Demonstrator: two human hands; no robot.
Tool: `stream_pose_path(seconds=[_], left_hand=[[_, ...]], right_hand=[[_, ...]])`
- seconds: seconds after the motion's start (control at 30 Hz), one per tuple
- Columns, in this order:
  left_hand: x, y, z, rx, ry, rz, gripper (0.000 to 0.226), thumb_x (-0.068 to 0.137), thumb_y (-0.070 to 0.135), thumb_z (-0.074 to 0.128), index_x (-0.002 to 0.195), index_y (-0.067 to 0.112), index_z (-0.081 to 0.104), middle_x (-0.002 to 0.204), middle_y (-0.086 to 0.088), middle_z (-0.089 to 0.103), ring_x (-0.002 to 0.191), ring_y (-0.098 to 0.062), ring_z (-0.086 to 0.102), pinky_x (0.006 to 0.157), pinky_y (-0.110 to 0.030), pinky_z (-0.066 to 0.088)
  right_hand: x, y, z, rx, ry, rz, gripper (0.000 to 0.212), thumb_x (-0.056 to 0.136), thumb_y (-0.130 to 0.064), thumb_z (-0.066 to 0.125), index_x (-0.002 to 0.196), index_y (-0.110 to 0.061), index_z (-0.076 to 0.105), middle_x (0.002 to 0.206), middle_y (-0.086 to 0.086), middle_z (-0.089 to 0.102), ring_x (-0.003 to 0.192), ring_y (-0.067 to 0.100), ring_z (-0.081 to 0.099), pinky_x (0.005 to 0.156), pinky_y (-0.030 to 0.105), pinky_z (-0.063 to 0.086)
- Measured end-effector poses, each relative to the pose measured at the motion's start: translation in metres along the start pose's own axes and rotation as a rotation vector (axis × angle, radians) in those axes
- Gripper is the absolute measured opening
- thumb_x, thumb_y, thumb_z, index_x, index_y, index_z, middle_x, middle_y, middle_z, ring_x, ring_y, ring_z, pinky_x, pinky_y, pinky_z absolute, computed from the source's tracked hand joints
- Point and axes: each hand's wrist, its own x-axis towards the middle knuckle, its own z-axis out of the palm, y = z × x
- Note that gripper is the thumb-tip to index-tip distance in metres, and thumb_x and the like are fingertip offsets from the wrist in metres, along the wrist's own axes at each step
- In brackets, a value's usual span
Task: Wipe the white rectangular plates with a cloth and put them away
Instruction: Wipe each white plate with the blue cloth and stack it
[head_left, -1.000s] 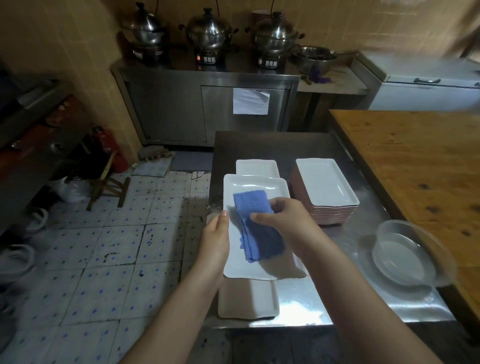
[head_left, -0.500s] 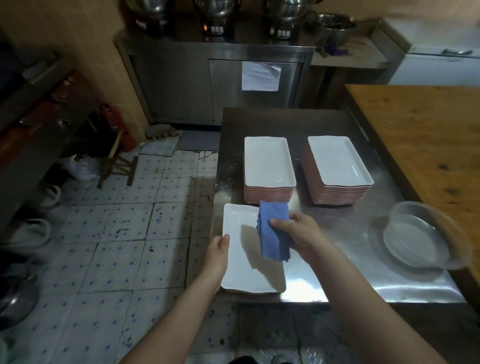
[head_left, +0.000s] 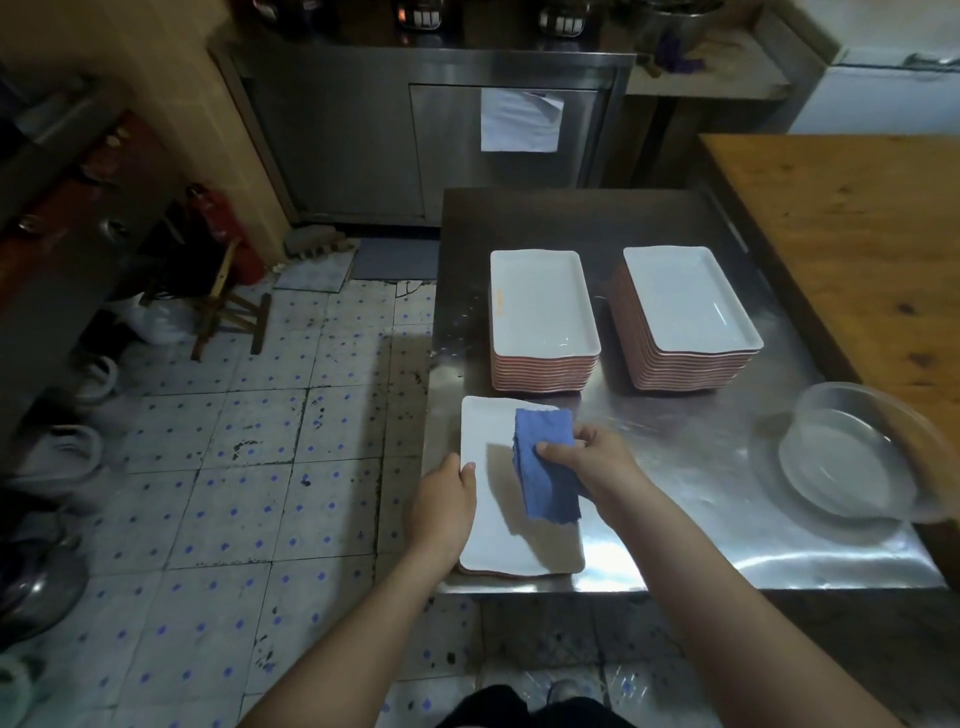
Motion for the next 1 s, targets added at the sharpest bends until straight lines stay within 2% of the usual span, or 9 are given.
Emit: stream_pose_path(seconds=[0.1, 0.2, 0.27, 0.37, 0.5, 0.67, 0.77, 0.9, 1.0], left_hand=[[0.007, -0.004, -0.002, 0.102, -0.078, 0.017, 0.031, 0.099, 0.035, 0.034, 0.075, 0.015, 0.036, 0.073, -0.003, 0.049, 0.068, -0.021, 0.048, 0.055, -0.029, 0.030], [0.012, -0.008, 0.001, 0.091, -0.117, 0.008, 0.033, 0.098, 0.037, 0.037, 0.074, 0.015, 0.036, 0.081, -0.012, 0.057, 0.076, -0.028, 0.056, 0.057, -0.029, 0.030], [0.015, -0.010, 0.004, 0.082, -0.121, 0.003, 0.035, 0.097, 0.038, 0.039, 0.069, 0.017, 0.033, 0.079, -0.011, 0.056, 0.065, -0.023, 0.049, 0.054, -0.028, 0.029], [0.020, -0.012, 0.005, 0.068, -0.143, -0.022, 0.037, 0.095, 0.040, 0.044, 0.066, 0.021, 0.030, 0.071, -0.004, 0.051, 0.055, -0.013, 0.039, 0.048, -0.027, 0.025], [0.033, -0.007, -0.002, -0.032, -0.103, -0.055, 0.035, 0.092, 0.044, 0.048, 0.072, 0.018, 0.039, 0.064, 0.003, 0.047, 0.060, -0.017, 0.046, 0.048, -0.028, 0.027], [0.073, 0.028, -0.020, -0.223, -0.058, -0.006, 0.032, 0.095, 0.040, 0.046, 0.096, 0.012, 0.060, 0.093, -0.004, 0.063, 0.083, -0.020, 0.055, 0.066, -0.027, 0.035], [0.103, 0.060, -0.027, -0.322, -0.013, 0.010, 0.035, 0.095, 0.041, 0.045, 0.104, 0.011, 0.060, 0.102, -0.006, 0.064, 0.091, -0.023, 0.059, 0.071, -0.027, 0.039], [0.146, 0.096, -0.028, -0.296, 0.057, 0.014, 0.034, 0.093, 0.043, 0.047, 0.105, 0.012, 0.058, 0.105, -0.004, 0.062, 0.089, -0.018, 0.055, 0.072, -0.028, 0.040], [0.175, 0.118, -0.025, -0.302, 0.064, -0.012, 0.037, 0.089, 0.044, 0.054, 0.107, 0.011, 0.056, 0.106, -0.004, 0.061, 0.092, -0.021, 0.056, 0.071, -0.028, 0.039]], right_hand=[[0.003, 0.004, 0.002, 0.011, -0.008, 0.016, 0.021, 0.079, -0.011, 0.075, 0.094, -0.008, 0.060, 0.086, 0.006, 0.066, 0.073, 0.016, 0.063, 0.058, 0.025, 0.048], [0.007, 0.007, 0.004, 0.004, 0.003, 0.023, 0.024, 0.079, -0.013, 0.075, 0.096, -0.008, 0.059, 0.091, 0.008, 0.066, 0.078, 0.020, 0.063, 0.064, 0.029, 0.051], [0.009, 0.009, 0.005, 0.011, 0.014, 0.035, 0.030, 0.078, -0.014, 0.076, 0.102, -0.006, 0.059, 0.099, 0.012, 0.066, 0.087, 0.026, 0.063, 0.073, 0.034, 0.052], [0.011, 0.010, 0.002, 0.033, 0.011, 0.048, 0.033, 0.078, -0.014, 0.076, 0.105, -0.005, 0.059, 0.102, 0.013, 0.066, 0.089, 0.026, 0.064, 0.078, 0.037, 0.053], [0.016, 0.004, -0.005, 0.106, -0.010, 0.034, 0.035, 0.079, -0.011, 0.075, 0.110, 0.000, 0.060, 0.106, 0.016, 0.067, 0.096, 0.031, 0.065, 0.087, 0.043, 0.054], [0.030, -0.025, -0.017, 0.219, -0.004, -0.050, 0.014, 0.081, -0.007, 0.072, 0.088, -0.009, 0.059, 0.093, 0.013, 0.068, 0.081, 0.025, 0.066, 0.073, 0.036, 0.054], [0.045, -0.047, -0.025, 0.240, 0.004, -0.098, 0.016, 0.082, -0.011, 0.072, 0.092, -0.009, 0.060, 0.093, 0.012, 0.069, 0.081, 0.025, 0.067, 0.070, 0.034, 0.053], [0.073, -0.070, -0.032, 0.207, 0.021, -0.121, 0.018, 0.081, -0.017, 0.073, 0.093, -0.012, 0.060, 0.096, 0.009, 0.069, 0.086, 0.025, 0.067, 0.072, 0.034, 0.053], [0.096, -0.085, -0.038, 0.165, 0.016, -0.123, 0.015, 0.082, -0.020, 0.073, 0.089, -0.016, 0.060, 0.093, 0.004, 0.069, 0.083, 0.020, 0.067, 0.066, 0.031, 0.052]])
